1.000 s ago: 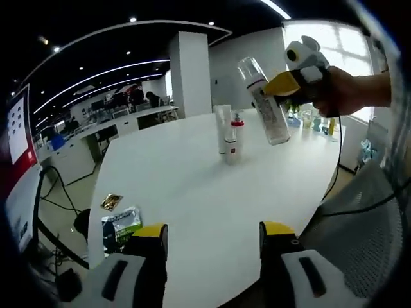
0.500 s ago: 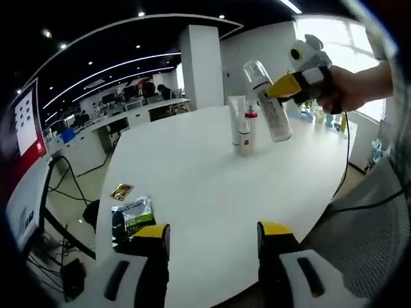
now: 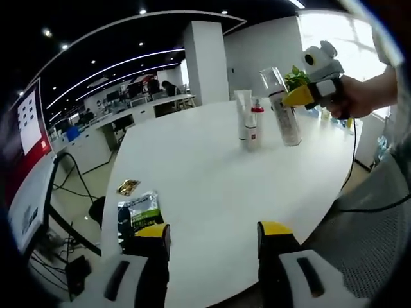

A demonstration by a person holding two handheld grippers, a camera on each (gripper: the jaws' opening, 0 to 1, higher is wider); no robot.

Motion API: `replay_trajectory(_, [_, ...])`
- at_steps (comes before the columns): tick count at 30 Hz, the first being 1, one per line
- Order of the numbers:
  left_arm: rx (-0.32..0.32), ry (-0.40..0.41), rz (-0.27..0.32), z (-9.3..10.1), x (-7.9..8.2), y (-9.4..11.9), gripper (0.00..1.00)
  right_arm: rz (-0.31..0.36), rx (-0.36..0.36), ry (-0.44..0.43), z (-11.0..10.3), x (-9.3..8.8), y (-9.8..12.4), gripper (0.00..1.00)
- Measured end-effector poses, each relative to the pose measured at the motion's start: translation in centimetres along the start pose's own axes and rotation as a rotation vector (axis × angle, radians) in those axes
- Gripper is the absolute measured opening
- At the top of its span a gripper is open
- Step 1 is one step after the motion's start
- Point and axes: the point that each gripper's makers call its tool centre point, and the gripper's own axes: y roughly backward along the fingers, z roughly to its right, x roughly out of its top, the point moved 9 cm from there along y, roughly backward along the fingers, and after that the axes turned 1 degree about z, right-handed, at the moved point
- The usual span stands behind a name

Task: Arrange the skincare products in the storage area until every visible bottle or jar stands upright without overlapping.

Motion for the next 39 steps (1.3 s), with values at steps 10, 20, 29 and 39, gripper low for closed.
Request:
replay_trajectory(10, [0.040,-0.008,-0.008,-0.2,0.2,0.0,0.55,0.016,-0.062,0.043,1.8,-0.4,1.5,0.21])
replay_trajectory(20, [0.051,-0.020,-0.036,-0.3,0.0,-0.2,0.54,0.056,-0.084,0.123,2.4,-0.1,2.0,0.21])
replay_trajectory(29, [0.066,-0.016,-0.042,-0.4,-0.1,-0.2,0.54,0.034,-0.115,0.136,4.1,-0.7,2.1,0.21])
replay_trajectory(39, [0.056,-0.020,-0.056,-0.4,-0.2,-0.3,0.53,0.066,-0.175,0.128,5.3,-2.1,2.4,0.21])
